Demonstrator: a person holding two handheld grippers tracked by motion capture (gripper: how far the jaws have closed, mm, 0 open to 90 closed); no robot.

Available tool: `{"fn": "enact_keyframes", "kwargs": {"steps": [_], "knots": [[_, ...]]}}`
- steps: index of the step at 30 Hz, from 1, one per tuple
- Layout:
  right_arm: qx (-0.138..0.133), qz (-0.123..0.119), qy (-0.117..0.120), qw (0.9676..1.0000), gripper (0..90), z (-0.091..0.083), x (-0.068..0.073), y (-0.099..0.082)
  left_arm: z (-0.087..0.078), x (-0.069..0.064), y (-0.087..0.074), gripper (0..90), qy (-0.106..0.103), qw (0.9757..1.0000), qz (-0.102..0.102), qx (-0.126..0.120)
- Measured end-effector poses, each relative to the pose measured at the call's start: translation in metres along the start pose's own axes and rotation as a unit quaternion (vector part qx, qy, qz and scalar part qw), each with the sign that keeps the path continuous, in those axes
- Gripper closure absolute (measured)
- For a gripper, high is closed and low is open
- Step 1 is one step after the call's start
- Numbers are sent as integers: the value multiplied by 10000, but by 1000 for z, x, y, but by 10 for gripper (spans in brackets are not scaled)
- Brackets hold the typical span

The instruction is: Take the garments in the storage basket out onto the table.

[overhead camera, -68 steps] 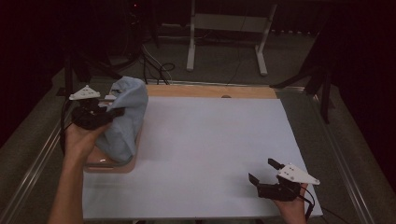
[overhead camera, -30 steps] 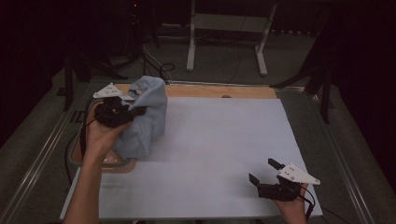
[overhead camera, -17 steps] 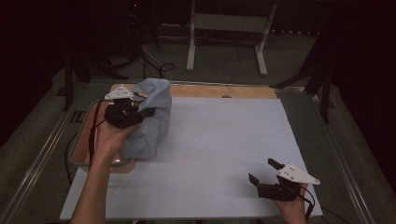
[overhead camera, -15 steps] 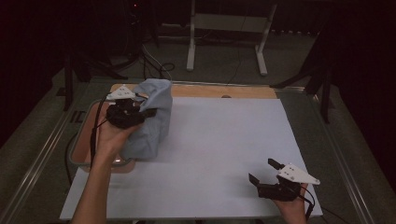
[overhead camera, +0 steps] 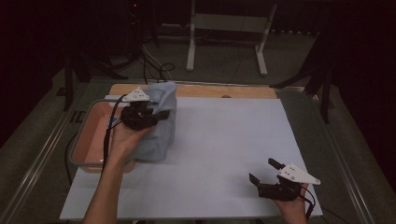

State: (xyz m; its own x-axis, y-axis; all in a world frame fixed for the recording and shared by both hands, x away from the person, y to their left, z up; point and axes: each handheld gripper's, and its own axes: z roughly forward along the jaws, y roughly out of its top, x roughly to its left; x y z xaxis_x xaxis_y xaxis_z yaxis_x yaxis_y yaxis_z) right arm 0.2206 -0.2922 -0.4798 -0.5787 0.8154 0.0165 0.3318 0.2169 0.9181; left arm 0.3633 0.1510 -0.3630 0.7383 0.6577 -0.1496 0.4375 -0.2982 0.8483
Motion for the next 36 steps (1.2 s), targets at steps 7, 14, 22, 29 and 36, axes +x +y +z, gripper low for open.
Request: {"fn": "enact_keyframes", "kwargs": {"steps": [7, 14, 22, 29, 36], "knots": [[6, -14, -27, 10000, 72, 0, 0, 0, 13, -8, 0, 803, -156, 9999, 50, 32], [-2, -12, 3, 10000, 72, 0, 0, 0, 25, -16, 0, 802, -283, 9996, 40, 38], [5, -25, 41, 10000, 72, 0, -1, 0, 42, -27, 3, 803, -484, 9988, 86, 74], [13, -27, -12, 10000, 72, -1, 0, 0, 60, -41, 4, 803, -730, 9972, 116, 85], [8, -29, -36, 10000, 72, -1, -1, 0, 83, -55, 4, 801, -931, 9952, 191, 229]]}}
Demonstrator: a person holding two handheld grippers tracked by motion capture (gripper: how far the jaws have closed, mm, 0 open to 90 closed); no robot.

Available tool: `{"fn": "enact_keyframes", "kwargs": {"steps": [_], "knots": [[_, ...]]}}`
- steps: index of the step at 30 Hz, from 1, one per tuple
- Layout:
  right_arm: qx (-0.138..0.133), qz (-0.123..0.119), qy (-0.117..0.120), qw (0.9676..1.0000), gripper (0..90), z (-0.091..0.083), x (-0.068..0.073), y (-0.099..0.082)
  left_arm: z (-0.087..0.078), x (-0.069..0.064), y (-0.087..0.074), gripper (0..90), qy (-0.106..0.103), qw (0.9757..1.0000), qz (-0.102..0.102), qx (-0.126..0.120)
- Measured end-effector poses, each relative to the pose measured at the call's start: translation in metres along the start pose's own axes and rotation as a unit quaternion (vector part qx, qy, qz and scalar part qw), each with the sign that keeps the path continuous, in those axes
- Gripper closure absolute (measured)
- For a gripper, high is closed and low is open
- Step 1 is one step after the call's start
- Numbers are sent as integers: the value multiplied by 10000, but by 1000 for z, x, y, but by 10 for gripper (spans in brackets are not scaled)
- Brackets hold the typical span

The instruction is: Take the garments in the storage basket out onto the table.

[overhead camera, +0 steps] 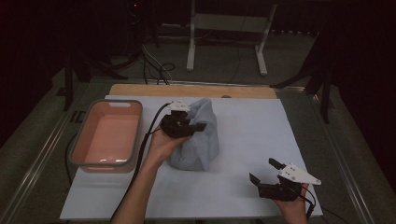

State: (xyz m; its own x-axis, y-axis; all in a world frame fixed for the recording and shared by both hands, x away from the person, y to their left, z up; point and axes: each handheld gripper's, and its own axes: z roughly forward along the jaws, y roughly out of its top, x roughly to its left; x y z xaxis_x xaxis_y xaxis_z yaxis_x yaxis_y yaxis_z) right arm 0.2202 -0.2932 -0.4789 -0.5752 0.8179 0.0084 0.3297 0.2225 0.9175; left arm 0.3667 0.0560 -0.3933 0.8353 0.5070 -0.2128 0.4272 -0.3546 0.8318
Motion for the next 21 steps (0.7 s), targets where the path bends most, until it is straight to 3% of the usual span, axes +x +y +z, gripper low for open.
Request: {"fn": "enact_keyframes", "kwargs": {"steps": [15, 18, 20, 21], "knots": [[11, -17, 23, 10000, 72, 1, 1, 0, 26, -13, 4, 798, -213, 9997, 62, 139], [10, -18, 23, 10000, 72, 1, 0, 0, 33, -16, 5, 789, -340, 9993, 52, 155], [12, -20, 24, 10000, 72, 1, 0, 0, 39, -18, 5, 730, -497, 9986, 6, 192], [12, -23, 25, 10000, 72, 1, 1, 0, 42, -19, 4, 652, -551, 9983, -62, 190]]}}
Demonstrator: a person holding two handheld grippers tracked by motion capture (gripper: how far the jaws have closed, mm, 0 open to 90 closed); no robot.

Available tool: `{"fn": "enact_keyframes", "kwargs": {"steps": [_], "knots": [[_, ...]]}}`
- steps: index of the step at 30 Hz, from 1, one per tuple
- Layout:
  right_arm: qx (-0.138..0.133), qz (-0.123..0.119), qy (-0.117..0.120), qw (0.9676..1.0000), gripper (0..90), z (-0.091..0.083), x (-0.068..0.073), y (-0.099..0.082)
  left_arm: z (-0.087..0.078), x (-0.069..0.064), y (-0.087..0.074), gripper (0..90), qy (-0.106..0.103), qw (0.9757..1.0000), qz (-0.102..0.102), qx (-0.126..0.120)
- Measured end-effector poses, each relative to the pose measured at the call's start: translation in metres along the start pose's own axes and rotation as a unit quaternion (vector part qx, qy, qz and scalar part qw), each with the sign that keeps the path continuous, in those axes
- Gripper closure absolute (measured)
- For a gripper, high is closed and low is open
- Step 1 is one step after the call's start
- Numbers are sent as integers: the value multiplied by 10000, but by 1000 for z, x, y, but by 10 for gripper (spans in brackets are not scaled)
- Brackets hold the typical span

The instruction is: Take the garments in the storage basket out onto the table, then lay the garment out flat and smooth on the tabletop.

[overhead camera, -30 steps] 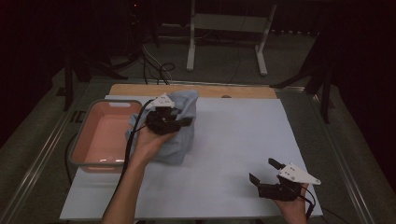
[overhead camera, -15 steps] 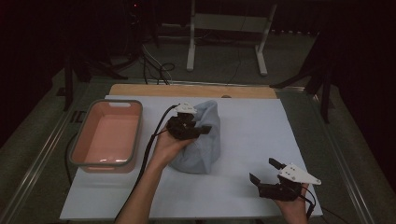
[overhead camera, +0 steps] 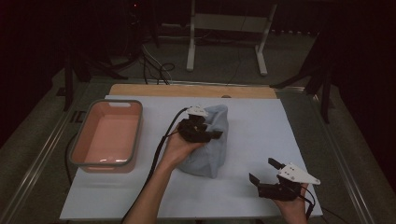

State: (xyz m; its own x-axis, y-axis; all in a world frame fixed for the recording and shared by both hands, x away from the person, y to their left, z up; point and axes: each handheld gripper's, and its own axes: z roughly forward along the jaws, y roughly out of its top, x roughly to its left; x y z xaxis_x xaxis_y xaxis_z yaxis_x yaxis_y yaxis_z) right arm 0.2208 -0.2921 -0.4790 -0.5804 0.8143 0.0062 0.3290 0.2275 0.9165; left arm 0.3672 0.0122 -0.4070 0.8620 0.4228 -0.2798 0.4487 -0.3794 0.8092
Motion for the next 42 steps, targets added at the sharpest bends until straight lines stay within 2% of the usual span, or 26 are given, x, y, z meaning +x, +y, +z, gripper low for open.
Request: {"fn": "enact_keyframes", "kwargs": {"steps": [2, 5, 7, 11, 15, 20, 26, 31, 42], "knots": [[-14, -11, -5, 10000, 72, -1, 0, 0, 4, 1, 0, 470, 42, 9999, -151, 10], [-22, 17, -17, 10000, 72, -1, 0, 0, 4, 3, -2, 308, 265, 9992, -289, -41], [-24, 20, -11, 10000, 72, -2, -1, 0, 3, 3, -3, 197, 462, 9984, -312, -61], [-11, 10, -5, 10000, 72, -1, -1, 0, -2, 4, -4, 11, 593, 9977, -293, -132], [-6, 5, 3, 10000, 72, 0, -1, 0, -9, 6, -5, 1, 694, 9965, -311, -338], [-5, 6, -25, 10000, 72, -1, -2, 0, -16, 10, -6, 1, 831, 9947, -361, -481], [-23, 23, -27, 10000, 72, -2, -2, 0, -21, 11, -9, 2, 1149, 9917, -306, -481], [-33, 57, -29, 10000, 72, -2, -3, -1, -27, 10, -12, 2, 1387, 9894, -163, -397], [-24, 24, -11, 10000, 72, -1, -2, 0, -44, 13, -22, 2, 1579, 9862, -176, -465]]}}
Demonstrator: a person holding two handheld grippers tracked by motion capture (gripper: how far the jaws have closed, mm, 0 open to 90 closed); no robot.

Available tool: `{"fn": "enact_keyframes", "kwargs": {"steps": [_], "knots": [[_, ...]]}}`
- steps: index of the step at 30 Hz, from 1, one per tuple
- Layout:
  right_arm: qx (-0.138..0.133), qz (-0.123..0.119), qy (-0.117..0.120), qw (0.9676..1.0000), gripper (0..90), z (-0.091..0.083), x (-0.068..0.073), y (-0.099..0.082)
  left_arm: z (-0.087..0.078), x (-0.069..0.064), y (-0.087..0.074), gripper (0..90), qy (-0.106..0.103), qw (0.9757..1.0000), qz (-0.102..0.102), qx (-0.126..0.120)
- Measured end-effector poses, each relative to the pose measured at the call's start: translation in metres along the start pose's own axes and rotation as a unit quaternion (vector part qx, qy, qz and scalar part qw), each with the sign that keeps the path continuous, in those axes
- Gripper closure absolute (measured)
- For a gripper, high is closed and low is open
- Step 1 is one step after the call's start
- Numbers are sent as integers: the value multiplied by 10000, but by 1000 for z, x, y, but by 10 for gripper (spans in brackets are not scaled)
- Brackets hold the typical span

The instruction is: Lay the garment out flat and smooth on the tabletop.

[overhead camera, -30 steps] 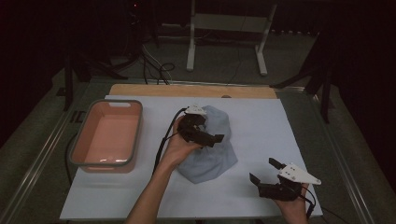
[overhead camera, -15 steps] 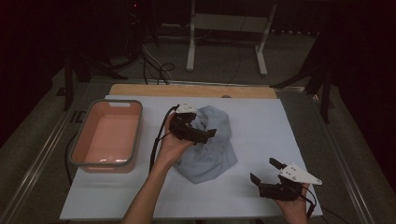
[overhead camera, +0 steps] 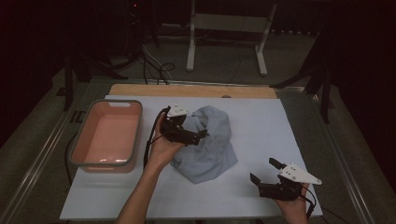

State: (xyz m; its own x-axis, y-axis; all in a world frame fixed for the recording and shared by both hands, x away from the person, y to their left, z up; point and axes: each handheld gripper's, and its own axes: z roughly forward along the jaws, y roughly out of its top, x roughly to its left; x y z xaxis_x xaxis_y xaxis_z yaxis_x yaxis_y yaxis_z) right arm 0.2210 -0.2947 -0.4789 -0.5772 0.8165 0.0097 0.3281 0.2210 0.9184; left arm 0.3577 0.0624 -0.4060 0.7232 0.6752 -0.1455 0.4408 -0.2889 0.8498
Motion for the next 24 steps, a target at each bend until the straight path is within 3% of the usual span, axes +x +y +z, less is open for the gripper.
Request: {"fn": "enact_keyframes", "kwargs": {"steps": [7, 24], "knots": [[-12, 32, -9, 10000, 72, -1, 0, 0, -8, 2, -7, 2, 62, 9999, -1, -85], [16, 52, -10, 10000, 72, 1, 0, -1, -20, 10, -31, 2, 274, 9996, -63, -1]]}}
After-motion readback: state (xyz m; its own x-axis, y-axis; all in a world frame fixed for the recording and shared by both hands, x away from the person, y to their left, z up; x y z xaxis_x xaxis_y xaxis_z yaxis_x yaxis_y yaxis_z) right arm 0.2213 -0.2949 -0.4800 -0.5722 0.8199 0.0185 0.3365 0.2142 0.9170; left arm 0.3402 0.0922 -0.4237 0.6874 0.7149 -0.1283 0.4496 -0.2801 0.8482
